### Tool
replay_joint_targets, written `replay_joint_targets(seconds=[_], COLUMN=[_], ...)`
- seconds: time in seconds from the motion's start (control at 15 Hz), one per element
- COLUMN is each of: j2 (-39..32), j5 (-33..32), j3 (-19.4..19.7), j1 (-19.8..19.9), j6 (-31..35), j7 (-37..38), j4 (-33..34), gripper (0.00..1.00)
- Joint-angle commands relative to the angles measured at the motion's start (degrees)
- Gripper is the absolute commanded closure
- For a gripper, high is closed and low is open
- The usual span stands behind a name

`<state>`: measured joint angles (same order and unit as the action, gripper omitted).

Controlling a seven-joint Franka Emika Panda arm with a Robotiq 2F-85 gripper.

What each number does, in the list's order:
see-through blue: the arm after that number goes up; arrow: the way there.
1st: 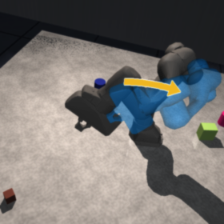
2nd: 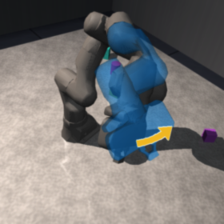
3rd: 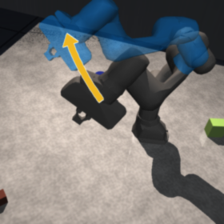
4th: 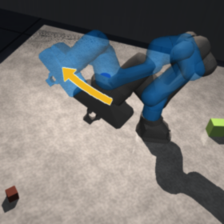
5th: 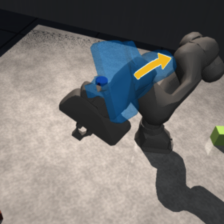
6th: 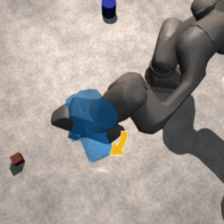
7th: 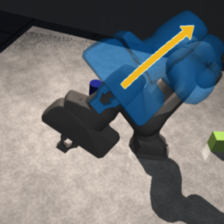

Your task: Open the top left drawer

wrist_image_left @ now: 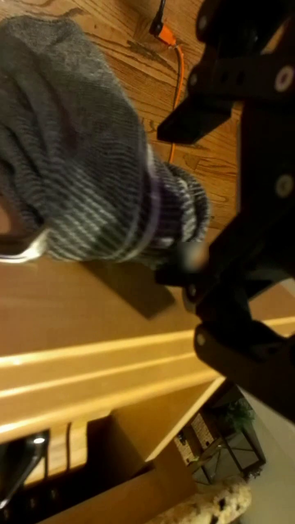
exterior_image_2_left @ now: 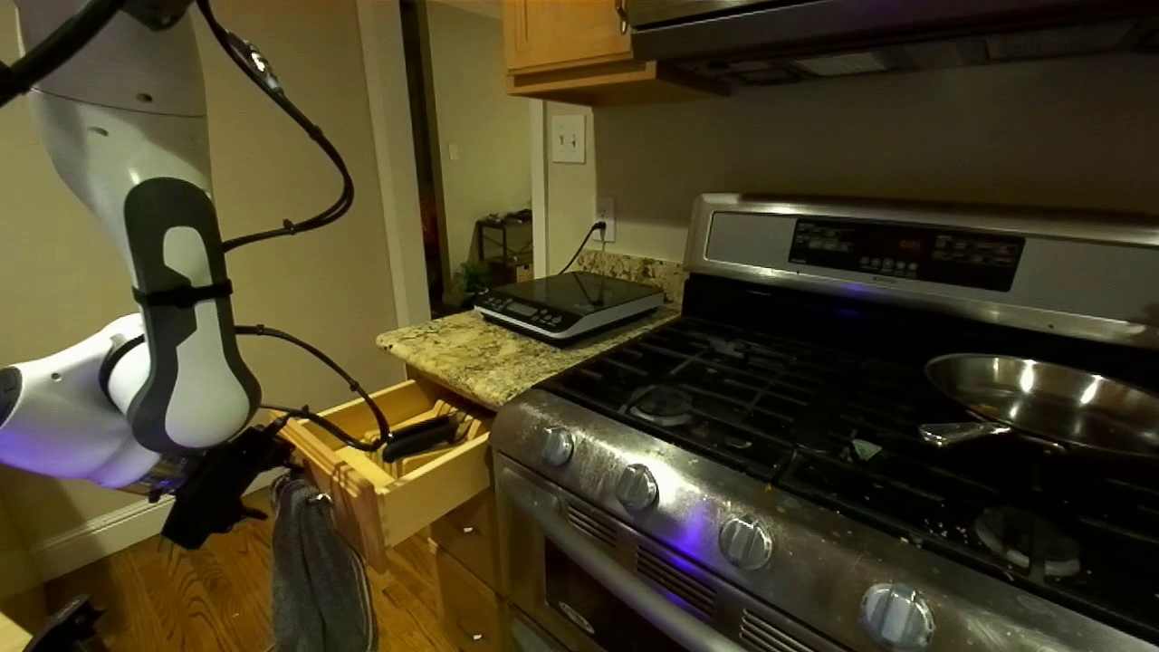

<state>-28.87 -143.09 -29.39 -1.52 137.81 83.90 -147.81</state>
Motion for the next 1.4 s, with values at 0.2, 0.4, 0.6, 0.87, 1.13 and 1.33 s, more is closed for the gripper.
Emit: replay_joint_targets(seconds=[0.2, 0.4, 0.6, 0.87, 1.13, 1.33], j2=[14.1, 17.8, 19.7, 20.3, 19.2, 19.7], j5=[1.1, 2.5, 6.9, 23.1, 42.0, 56.2], j3=[-5.5, -5.5, -3.0, 5.1, 10.9, 12.2], j1=[-4.2, -4.7, -4.6, -5.0, -5.2, -5.5], j6=[7.1, 14.0, 24.0, 34.0, 34.6, 34.0], j7=[-1.7, -1.8, -5.0, -21.4, -40.5, -52.2], j4=[0.3, 2.0, 4.0, 5.3, 4.2, 3.4], gripper=[0.0, 0.0, 0.0, 0.0, 0.0, 0.0])
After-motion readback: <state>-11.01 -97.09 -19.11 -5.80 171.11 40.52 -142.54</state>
